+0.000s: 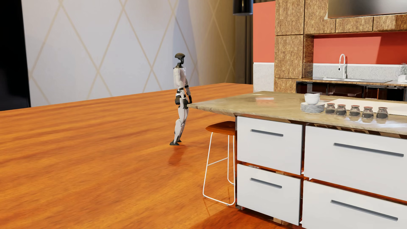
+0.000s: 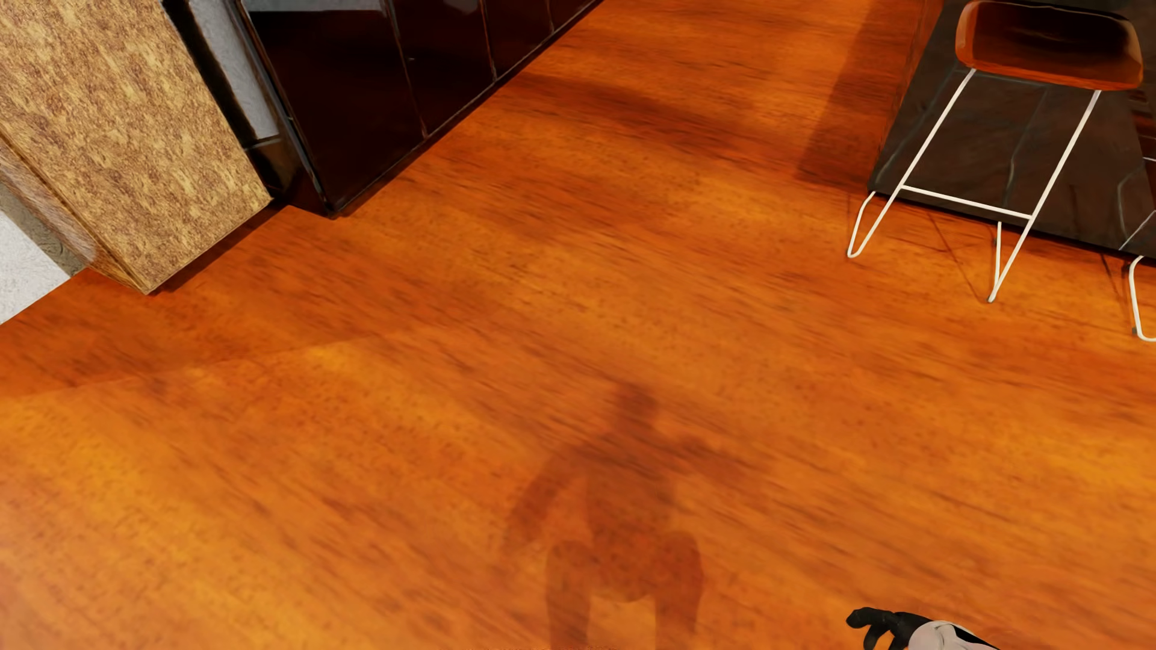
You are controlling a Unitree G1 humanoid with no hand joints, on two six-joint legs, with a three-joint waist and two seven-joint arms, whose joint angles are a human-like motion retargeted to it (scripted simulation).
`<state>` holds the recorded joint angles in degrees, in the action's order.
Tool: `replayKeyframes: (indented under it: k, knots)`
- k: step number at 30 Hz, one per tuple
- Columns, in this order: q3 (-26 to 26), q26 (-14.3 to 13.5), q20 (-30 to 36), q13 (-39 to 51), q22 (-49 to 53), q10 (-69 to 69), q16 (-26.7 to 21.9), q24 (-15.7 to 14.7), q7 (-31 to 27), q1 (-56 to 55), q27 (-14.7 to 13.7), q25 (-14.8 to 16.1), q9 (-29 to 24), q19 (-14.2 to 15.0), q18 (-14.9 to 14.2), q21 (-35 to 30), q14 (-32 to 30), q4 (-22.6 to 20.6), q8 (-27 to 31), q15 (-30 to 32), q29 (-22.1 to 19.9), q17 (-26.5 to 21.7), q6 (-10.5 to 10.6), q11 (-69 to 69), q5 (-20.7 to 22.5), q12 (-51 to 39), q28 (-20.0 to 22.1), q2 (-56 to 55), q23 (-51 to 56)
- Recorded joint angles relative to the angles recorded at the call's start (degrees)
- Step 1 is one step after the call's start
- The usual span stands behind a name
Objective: Stay put
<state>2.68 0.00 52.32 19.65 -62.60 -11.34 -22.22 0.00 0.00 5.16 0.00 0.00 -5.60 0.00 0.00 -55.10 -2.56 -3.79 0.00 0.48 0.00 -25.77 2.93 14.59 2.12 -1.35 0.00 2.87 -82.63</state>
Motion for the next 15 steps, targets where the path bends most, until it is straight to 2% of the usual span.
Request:
replayKeyframes:
  k: [3, 7, 8, 9, 11, 15]
  knots:
    - [0.68, 0.0, 0.14, -10.12, -0.08, -0.5, -0.1, 0.0, 0.0, 0.07, 0.0, 0.0, -0.05, 0.0, 0.0, 0.0, 0.31, -0.38, 0.0, -0.27, 0.0, 0.28, 0.5, 0.15, -0.33, 1.34, 0.0, 0.16, 8.9]
    - [0.83, 0.0, -0.73, -18.57, -1.44, -1.54, -0.5, 0.0, 0.0, -0.66, 0.0, 0.0, 0.8, 0.0, 0.0, 0.0, 1.72, -0.82, 0.0, -0.82, 0.0, 1.69, 0.62, 0.4, -0.34, 3.0, 0.0, -0.55, 14.34]
    - [0.88, 0.0, -2.75, -19.6, -1.39, -1.29, -0.34, 0.0, 0.0, -0.47, 0.0, 0.0, 0.7, 0.0, 0.0, 0.0, 1.5, -0.82, 0.0, -1.05, 0.0, 2.03, 0.66, 0.41, -0.35, 3.73, 0.0, -0.44, 14.8]
    - [0.83, 0.0, -1.37, -20.38, -1.61, -1.03, -0.44, 0.0, 0.0, -0.53, 0.0, 0.0, 0.77, 0.0, 0.0, 0.0, 1.24, -0.83, 0.0, -1.27, 0.0, 2.31, 0.59, 0.41, -0.35, 3.7, 0.0, -0.59, 15.28]
    - [0.72, 0.0, -3.52, -20.51, -0.34, -0.6, 0.13, 0.0, 0.0, -0.36, 0.0, 0.0, 0.61, 0.0, 0.0, 0.0, 0.94, -0.74, 0.0, -1.59, 0.0, 2.51, 0.82, 0.39, -0.26, 5.03, 0.0, -0.53, 14.78]
    - [0.58, 0.0, -1.1, -20.08, -0.31, -0.5, 0.77, 0.0, 0.0, -0.95, 0.0, 0.0, 1.16, 0.0, 0.0, 1.26, 0.65, -0.57, 0.0, -1.63, 0.0, 2.2, 0.03, 0.35, -0.24, 5.99, 0.0, -1.18, 15.59]
